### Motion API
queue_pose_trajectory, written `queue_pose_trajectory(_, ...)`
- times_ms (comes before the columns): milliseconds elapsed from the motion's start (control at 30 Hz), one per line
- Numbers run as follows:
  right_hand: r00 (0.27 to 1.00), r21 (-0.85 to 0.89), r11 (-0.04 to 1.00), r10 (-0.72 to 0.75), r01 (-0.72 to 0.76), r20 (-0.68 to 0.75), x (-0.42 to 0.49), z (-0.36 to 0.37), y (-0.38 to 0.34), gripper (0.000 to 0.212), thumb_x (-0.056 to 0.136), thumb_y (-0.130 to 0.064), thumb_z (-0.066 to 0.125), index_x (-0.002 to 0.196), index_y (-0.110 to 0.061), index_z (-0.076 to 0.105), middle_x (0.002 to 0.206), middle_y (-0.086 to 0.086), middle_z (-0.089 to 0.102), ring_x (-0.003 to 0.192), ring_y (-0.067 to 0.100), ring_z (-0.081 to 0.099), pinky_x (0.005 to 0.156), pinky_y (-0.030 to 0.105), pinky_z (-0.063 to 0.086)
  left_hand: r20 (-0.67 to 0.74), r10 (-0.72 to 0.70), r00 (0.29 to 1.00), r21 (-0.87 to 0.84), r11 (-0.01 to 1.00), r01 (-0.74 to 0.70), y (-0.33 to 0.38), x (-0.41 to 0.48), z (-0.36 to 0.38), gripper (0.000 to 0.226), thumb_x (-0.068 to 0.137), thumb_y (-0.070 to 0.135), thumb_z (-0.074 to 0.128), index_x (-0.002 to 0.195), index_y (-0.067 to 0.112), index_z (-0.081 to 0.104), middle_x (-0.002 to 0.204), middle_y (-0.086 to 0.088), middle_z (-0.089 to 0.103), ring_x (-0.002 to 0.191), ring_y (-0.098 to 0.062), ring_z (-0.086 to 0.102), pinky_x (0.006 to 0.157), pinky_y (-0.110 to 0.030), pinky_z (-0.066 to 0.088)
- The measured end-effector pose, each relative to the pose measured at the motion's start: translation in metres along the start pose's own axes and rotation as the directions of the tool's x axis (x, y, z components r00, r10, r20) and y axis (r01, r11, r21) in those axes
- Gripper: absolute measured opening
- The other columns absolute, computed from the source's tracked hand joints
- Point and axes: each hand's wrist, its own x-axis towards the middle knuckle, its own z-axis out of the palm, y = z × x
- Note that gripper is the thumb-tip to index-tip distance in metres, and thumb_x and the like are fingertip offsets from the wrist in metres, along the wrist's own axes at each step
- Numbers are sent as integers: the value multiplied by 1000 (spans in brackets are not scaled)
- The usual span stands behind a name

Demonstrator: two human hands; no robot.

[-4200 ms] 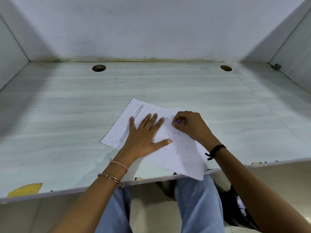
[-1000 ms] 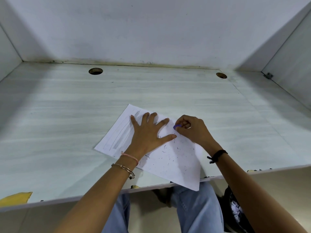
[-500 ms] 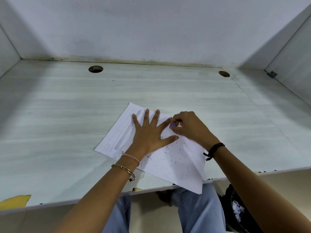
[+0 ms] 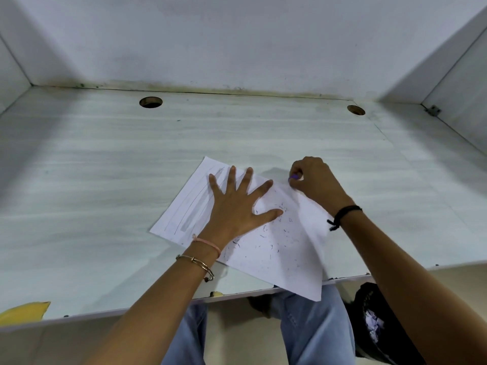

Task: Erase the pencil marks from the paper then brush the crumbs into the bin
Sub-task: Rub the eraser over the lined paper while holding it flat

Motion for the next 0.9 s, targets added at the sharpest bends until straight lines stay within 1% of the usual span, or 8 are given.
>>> queue_pose_trajectory(133,980,147,975,-178,164,91,-23,13,-23,3,78,-10,66,80,-9,69,78,3,61,69,9,50,64,21,37,9,11,1000,41,999,-12,0,-1,1,81,76,88,12,148,53,0,163,-2,-11,146,-35,-19,103,-73,-17)
queue_pose_trajectory(300,1000,27,1000,-4,4,7,0,3,-1,8,80,-6,62,83,-3,69,82,10,63,80,21,56,67,26,40,-3,-5,1000,2,1000,5,0,-1,-1,80,78,88,19,149,53,3,163,1,-9,147,-32,-18,104,-71,-19)
queue_pose_trajectory(400,992,124,986,-122,115,45,-9,9,-15,5,78,-9,66,81,-6,70,81,6,65,75,15,55,62,19,37,-3,0,1000,22,1000,0,0,0,1,83,77,88,15,149,51,2,163,0,-10,147,-34,-18,104,-72,-17)
queue_pose_trajectory(467,982,176,973,-167,150,90,-20,18,-21,5,79,-13,67,82,-9,69,81,5,66,73,16,57,65,24,43,8,2,1000,42,999,-2,0,-1,1,86,75,89,12,150,49,0,163,0,-10,147,-34,-18,103,-73,-16)
queue_pose_trajectory(567,999,38,999,-15,13,38,-3,11,-3,7,81,-13,65,83,-8,69,85,7,67,81,22,60,73,35,48,23,-14,1000,9,1000,14,1,-1,-1,87,76,89,16,151,48,1,163,1,-11,147,-32,-19,105,-71,-17)
queue_pose_trajectory(633,1000,-32,999,6,-6,-5,5,3,0,7,81,-12,64,83,-6,68,85,8,66,82,22,59,74,33,47,19,-11,1000,-3,1000,11,1,0,-2,87,77,88,17,152,46,2,163,2,-11,147,-32,-19,105,-72,-16)
queue_pose_trajectory(767,984,231,963,-161,140,77,-23,14,-23,3,78,-13,68,79,-10,68,77,1,66,69,12,56,65,18,42,16,-7,1000,27,1000,7,0,-1,0,92,75,89,13,153,41,1,163,1,-11,147,-33,-18,104,-73,-14)
queue_pose_trajectory(900,999,94,995,27,-31,47,-7,15,-4,6,80,-19,65,83,-14,67,85,1,68,79,21,62,69,34,49,14,-20,1000,-6,1000,20,1,-1,-2,89,77,88,19,152,43,3,163,3,-10,147,-31,-18,105,-71,-16)
